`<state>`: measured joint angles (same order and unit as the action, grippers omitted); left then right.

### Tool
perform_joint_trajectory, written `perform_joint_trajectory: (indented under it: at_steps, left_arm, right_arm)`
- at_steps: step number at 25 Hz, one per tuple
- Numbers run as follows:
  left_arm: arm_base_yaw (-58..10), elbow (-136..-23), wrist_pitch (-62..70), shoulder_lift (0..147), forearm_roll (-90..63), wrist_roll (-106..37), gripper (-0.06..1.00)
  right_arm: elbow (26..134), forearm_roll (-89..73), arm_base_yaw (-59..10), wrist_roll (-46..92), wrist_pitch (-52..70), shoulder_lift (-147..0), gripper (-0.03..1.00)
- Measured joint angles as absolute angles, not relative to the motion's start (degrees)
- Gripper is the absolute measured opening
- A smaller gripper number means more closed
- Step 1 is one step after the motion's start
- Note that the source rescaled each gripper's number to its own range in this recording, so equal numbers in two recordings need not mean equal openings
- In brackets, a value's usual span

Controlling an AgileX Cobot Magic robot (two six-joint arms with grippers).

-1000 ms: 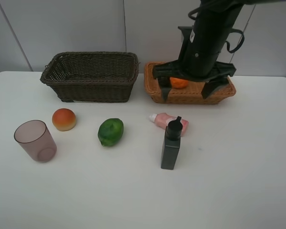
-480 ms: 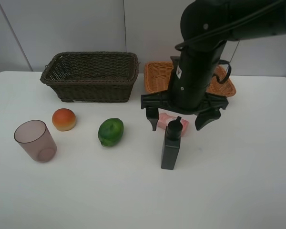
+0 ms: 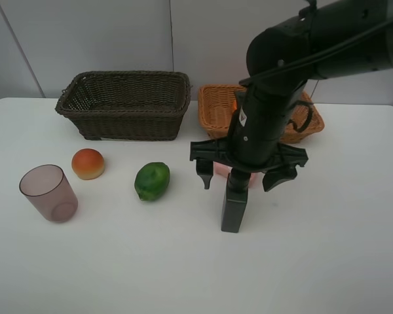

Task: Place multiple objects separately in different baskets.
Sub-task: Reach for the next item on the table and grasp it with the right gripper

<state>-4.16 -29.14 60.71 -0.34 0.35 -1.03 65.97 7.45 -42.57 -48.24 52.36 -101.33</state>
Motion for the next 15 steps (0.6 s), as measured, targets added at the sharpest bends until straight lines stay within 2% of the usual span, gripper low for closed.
perform_joint_trajectory:
  at_steps: [12,15]
  left_arm:
    - [-4.2,-29.1,60.7,-0.3,0.4,-1.0,1.00]
    - [-4.2,-29.1,60.7,-0.3,0.4,-1.0,1.00]
  right_arm:
    - [65.9,8.2,-42.6,-48.2,51.8,-105.6,1.00]
    - [65.9,8.2,-42.6,-48.2,51.5,-105.8,0.94]
